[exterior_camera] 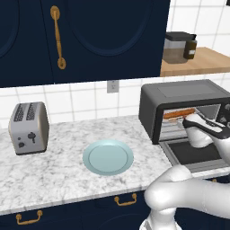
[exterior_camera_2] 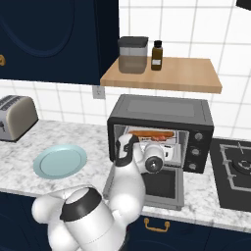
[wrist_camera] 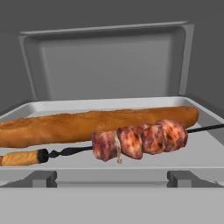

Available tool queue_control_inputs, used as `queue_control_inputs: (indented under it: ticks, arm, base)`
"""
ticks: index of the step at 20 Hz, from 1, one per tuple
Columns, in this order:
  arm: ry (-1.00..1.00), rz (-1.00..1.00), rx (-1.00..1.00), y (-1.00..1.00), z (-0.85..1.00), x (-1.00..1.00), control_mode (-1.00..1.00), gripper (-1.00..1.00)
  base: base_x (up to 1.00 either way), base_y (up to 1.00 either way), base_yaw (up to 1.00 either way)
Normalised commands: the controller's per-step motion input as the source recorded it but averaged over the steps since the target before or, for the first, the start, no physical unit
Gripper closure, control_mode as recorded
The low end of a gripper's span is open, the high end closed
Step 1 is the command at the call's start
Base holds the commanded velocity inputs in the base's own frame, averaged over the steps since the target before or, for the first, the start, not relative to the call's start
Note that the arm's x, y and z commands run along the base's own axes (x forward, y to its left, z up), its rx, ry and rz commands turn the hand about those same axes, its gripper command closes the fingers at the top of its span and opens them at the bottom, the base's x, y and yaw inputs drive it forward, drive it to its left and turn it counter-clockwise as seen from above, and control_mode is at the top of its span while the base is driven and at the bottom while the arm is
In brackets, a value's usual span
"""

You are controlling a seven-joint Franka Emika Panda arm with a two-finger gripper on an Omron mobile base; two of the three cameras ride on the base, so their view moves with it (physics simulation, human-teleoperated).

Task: Pick up the kebab skewer and baguette bread, and place them inside the toaster oven. Close the toaster oven door and start by setting the timer.

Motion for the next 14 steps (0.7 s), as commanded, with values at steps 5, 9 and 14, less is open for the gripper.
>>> queue_control_inputs:
  ticks: [5,9,14]
  arm:
    - [0.00,0.00,0.00,0.00,0.00,0.21,-1.00,-1.00]
    - [0.00,0.00,0.00,0.00,0.00,0.19,-1.00,-1.00]
    - [0.00,0.00,0.00,0.00,0.00,0.16,-1.00,-1.00]
  base:
    - [0.00,0.00,0.00]
    - [0.00,0.00,0.00]
    - [0.00,0.00,0.00]
